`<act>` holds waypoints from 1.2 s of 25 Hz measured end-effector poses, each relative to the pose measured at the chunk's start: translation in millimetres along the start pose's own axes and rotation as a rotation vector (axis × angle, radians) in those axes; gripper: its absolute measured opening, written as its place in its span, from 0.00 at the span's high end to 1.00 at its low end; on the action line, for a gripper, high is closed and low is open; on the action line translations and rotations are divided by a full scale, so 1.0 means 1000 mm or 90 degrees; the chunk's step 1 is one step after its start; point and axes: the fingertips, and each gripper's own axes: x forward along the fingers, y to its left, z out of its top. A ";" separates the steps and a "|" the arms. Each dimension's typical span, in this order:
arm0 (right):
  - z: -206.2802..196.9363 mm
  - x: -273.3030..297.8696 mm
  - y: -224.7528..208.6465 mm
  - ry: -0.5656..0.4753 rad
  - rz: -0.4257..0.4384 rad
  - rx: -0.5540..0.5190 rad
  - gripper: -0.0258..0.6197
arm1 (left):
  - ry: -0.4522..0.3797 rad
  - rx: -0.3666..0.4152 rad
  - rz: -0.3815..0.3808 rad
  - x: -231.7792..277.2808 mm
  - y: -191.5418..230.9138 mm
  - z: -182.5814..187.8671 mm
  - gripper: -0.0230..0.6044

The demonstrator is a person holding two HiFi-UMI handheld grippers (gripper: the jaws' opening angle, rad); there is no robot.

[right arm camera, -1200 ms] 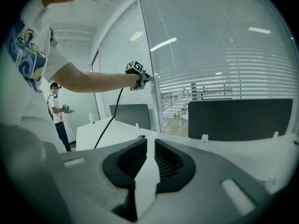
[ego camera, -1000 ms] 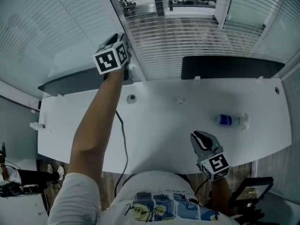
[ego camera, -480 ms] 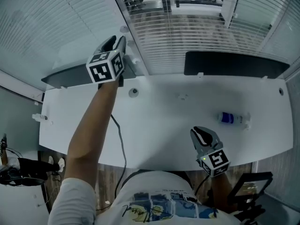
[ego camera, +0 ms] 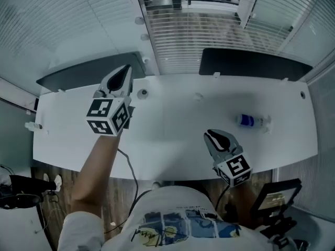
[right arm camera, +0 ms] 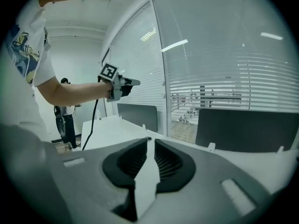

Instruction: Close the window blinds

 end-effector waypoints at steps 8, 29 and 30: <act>0.019 0.005 0.062 -0.004 -0.015 -0.023 0.90 | 0.025 0.005 -0.192 -0.120 -0.057 -0.046 0.96; 0.037 -0.043 0.257 -0.031 -0.046 -0.078 0.90 | 0.070 0.012 -0.383 -0.349 -0.116 -0.105 0.96; 0.037 -0.046 0.261 -0.033 -0.047 -0.081 0.90 | 0.070 0.012 -0.388 -0.353 -0.119 -0.106 0.96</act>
